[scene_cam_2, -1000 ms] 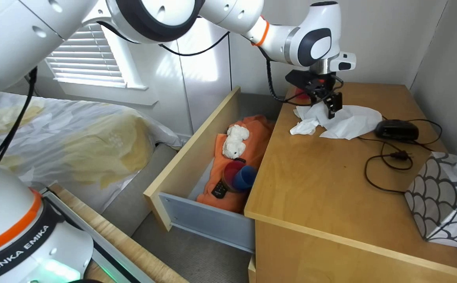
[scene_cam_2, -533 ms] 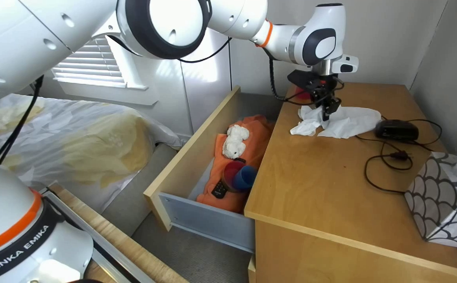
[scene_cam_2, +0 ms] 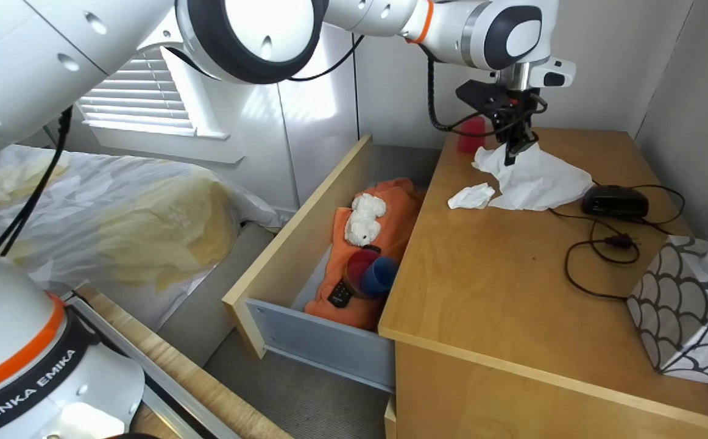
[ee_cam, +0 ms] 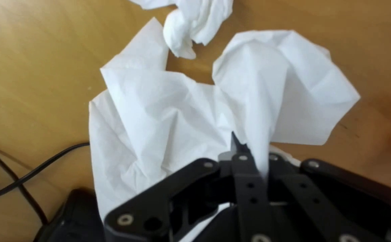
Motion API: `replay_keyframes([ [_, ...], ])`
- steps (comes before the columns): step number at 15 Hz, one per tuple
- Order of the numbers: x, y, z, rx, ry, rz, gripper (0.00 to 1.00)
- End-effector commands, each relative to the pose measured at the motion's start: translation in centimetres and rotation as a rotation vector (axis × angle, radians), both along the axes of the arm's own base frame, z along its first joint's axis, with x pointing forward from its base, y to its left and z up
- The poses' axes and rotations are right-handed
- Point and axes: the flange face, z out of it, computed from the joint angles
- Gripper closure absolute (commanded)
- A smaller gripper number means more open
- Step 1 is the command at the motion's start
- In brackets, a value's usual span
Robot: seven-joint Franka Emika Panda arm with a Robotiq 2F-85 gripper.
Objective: Crumple the paper towels together
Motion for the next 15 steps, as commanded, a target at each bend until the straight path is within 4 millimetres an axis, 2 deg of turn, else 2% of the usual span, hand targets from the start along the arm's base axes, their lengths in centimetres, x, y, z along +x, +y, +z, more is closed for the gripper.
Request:
replay_keyframes([
  [1,-1.3,-1.0,3.3,0.079,0.003,-0.040,1.00],
  [5,-2.9,-0.5,5.3,0.132,0.070,0.003,1.00],
  [8,-3.3,1.0,5.1,0.156,0.110,0.023,1.00],
  [12,-3.3,3.9,3.1,0.170,0.160,0.036,1.00],
  [15,-3.4,5.2,0.3,0.158,0.197,0.000,1.00],
])
